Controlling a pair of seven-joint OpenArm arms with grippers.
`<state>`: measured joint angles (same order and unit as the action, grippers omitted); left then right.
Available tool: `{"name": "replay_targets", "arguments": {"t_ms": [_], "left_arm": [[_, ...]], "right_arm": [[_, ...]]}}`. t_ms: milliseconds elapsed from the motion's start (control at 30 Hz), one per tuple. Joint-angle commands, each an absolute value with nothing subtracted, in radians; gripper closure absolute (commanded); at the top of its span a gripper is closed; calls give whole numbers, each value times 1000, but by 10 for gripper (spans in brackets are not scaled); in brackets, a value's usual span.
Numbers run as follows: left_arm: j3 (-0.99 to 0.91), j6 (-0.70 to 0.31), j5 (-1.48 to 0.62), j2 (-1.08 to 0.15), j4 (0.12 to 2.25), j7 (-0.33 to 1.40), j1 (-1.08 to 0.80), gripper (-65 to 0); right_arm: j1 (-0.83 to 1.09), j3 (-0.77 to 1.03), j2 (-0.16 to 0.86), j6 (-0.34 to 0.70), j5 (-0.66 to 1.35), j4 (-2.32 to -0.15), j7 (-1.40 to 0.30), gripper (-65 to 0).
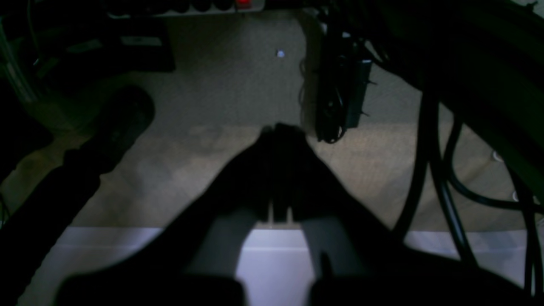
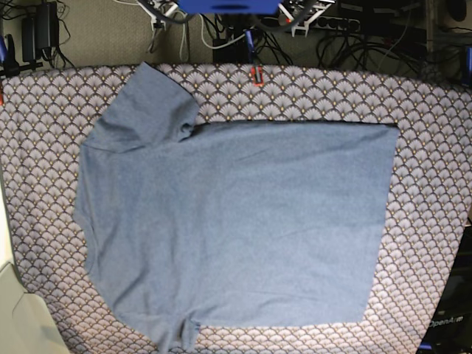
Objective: Fold the T-shirt properly
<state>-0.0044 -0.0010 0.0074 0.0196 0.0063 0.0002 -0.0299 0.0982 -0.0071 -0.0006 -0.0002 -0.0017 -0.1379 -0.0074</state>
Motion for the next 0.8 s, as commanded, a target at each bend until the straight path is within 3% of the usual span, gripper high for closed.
{"name": "replay_targets", "arguments": {"t_ms": [0, 767], "left_arm": [[-4, -2, 8, 22, 4, -1, -30, -4], [-5, -2, 7, 22, 5, -4, -48, -3]], "right_arm": [[108, -7, -2, 8, -5, -140, -8, 0], [134, -7, -1, 8, -5, -150, 1, 0]]}}
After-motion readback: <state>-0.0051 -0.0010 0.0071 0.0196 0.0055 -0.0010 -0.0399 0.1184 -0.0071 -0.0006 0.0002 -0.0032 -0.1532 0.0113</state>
